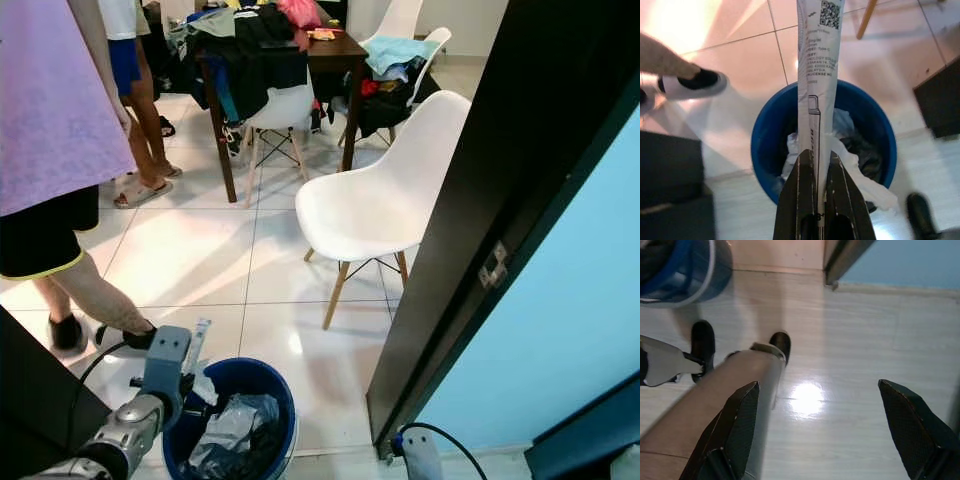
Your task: Clean up the room
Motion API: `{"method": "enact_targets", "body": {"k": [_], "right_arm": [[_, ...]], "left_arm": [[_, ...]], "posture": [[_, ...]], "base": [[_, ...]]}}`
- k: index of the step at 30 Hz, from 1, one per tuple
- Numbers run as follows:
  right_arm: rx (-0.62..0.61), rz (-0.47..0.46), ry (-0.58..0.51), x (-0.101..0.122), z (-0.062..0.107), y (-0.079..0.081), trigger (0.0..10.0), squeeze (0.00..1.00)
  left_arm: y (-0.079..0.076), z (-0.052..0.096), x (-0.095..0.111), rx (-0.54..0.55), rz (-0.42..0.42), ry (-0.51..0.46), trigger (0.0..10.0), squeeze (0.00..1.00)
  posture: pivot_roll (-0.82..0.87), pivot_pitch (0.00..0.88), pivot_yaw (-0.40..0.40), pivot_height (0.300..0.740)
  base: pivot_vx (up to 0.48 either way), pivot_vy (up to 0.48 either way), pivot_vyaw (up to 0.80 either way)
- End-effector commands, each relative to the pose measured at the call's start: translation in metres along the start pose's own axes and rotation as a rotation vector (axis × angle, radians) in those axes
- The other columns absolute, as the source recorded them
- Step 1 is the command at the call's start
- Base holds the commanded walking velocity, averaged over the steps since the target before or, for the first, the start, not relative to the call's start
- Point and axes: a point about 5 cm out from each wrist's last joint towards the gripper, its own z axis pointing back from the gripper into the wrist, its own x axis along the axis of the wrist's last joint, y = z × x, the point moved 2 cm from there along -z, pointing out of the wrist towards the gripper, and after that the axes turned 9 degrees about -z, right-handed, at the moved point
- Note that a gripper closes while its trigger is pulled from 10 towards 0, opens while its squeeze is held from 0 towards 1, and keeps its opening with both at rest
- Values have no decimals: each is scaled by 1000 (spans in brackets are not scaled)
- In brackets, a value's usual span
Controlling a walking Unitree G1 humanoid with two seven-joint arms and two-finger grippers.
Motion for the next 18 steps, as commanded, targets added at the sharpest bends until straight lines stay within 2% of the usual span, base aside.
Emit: {"method": "enact_targets", "body": {"k": [1,5,8,10,11,12,13,18], "right_arm": [[-11,-9,25,-9,1,-3,10000,0],[-13,-11,26,-11,2,-5,10000,0],[-25,-21,39,-19,4,-11,10000,0],[-25,-21,39,-19,4,-11,10000,0],[-29,-24,42,-22,5,-13,10000,0],[-29,-24,42,-22,5,-13,10000,0],[-33,-29,43,-23,6,-15,10000,0],[-40,-46,39,-26,7,-17,10000,0]], "left_arm": [[2,1,-5,6,-59,29,10000,0],[3,0,-2,17,-84,26,10000,0],[3,-2,6,32,-158,12,10000,0],[3,-2,6,32,-158,12,10000,0],[4,-3,8,33,-183,12,10000,408],[4,-3,8,33,-183,12,10000,408],[5,-3,7,38,-224,16,10000,1000],[8,-1,4,63,-301,33,10000,1000]], "posture": [[-168,97,-55,740],[-177,103,-57,740],[-204,125,-60,740],[-204,125,-60,740],[-211,132,-60,740],[-211,132,-60,740],[-224,137,-58,740],[-249,152,-55,740]], "base": [[0,0,0],[0,0,0],[0,0,0],[0,0,0],[0,0,0],[0,0,0],[0,0,0],[0,0,0]]}}
